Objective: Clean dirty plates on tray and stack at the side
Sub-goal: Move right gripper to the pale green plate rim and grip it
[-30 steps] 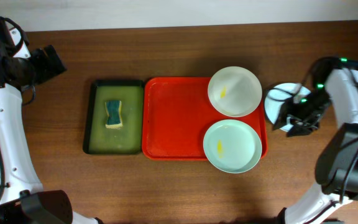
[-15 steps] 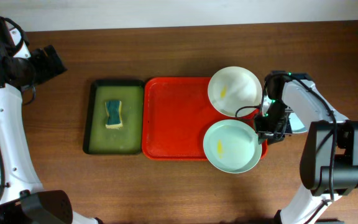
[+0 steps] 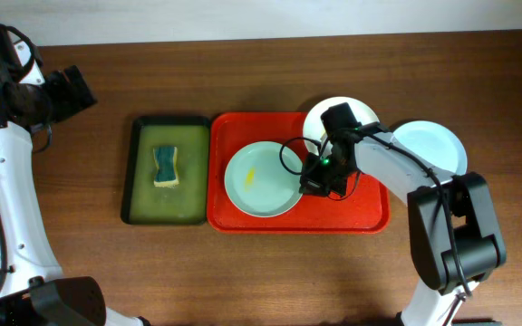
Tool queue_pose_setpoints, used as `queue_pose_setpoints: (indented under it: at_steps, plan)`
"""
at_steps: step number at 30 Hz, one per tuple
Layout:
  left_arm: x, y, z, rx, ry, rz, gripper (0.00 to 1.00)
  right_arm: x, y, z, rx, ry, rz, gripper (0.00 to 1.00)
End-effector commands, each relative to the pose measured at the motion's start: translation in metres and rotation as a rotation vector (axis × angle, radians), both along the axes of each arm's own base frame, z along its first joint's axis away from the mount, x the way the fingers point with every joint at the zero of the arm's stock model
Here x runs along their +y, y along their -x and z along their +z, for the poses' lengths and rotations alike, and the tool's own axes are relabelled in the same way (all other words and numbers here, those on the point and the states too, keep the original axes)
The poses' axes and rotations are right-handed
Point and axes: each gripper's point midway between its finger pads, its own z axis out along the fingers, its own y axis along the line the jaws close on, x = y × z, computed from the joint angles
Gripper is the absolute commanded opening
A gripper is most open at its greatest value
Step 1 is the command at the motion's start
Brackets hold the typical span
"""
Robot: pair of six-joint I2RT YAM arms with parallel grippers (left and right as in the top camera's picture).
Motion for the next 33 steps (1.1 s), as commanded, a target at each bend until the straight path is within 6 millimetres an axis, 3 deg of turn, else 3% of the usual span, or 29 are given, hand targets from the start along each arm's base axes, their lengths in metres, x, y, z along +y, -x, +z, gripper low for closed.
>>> queue_pose_setpoints:
  at_steps: [1, 2, 3, 5, 9, 10, 11, 12, 13, 14, 15, 19, 22, 25, 26, 28, 33]
  plan:
    - [0.001, 0.001, 0.003, -0.008, 0.010, 0.010, 0.99, -0.007, -0.011, -0.003, -0.029, 0.079, -0.070, 0.04]
    - [0.001, 0.001, 0.003, -0.008, 0.010, 0.010, 0.99, -0.007, -0.014, -0.002, -0.040, 0.075, -0.071, 0.12]
    - [0.001, 0.001, 0.003, -0.008, 0.010, 0.010, 0.99, -0.006, -0.020, 0.003, -0.056, 0.071, -0.073, 0.32]
    - [0.001, 0.001, 0.003, -0.008, 0.010, 0.010, 0.99, -0.001, -0.036, 0.021, -0.115, 0.057, -0.041, 0.48]
    - [0.001, 0.001, 0.003, -0.008, 0.010, 0.010, 0.99, -0.015, -0.042, 0.042, -0.174, 0.164, 0.096, 0.55]
    - [0.001, 0.001, 0.003, -0.008, 0.010, 0.010, 0.99, -0.016, -0.038, 0.041, -0.159, 0.167, 0.102, 0.88]
    - [0.001, 0.001, 0.003, -0.008, 0.010, 0.010, 0.99, -0.012, -0.036, 0.042, -0.149, 0.140, 0.106, 0.99]
    - [0.001, 0.001, 0.003, -0.008, 0.010, 0.010, 0.99, -0.005, -0.033, 0.044, -0.139, 0.099, 0.112, 0.99]
    - [0.001, 0.001, 0.003, -0.008, 0.010, 0.010, 0.99, -0.005, -0.030, 0.044, -0.125, 0.094, 0.113, 0.91]
    - [0.001, 0.001, 0.003, -0.008, 0.010, 0.010, 0.99, -0.006, -0.026, 0.042, -0.109, 0.099, 0.115, 0.60]
    - [0.001, 0.001, 0.003, -0.008, 0.010, 0.010, 0.99, -0.005, -0.022, 0.039, -0.098, 0.103, 0.121, 0.45]
    - [0.001, 0.000, 0.003, -0.012, 0.009, 0.009, 0.99, -0.003, -0.008, 0.022, -0.096, 0.200, 0.170, 0.40]
    - [-0.022, 0.006, -0.005, 0.024, 0.111, -0.053, 0.99, -0.007, -0.001, 0.011, -0.087, 0.223, 0.177, 0.31]
    - [-0.033, 0.018, -0.015, 0.097, 0.136, -0.067, 0.99, -0.004, -0.007, 0.007, -0.103, 0.209, 0.122, 0.34]
    - [-0.036, 0.018, -0.016, 0.102, 0.137, -0.075, 0.99, -0.003, -0.009, 0.007, -0.109, 0.207, 0.121, 0.33]
    - [-0.053, 0.014, -0.021, 0.121, 0.134, -0.118, 0.89, -0.002, -0.013, 0.007, -0.115, 0.203, 0.092, 0.30]
    - [-0.073, 0.014, -0.039, 0.207, 0.049, -0.166, 0.89, -0.005, -0.020, 0.008, -0.128, 0.201, 0.062, 0.27]
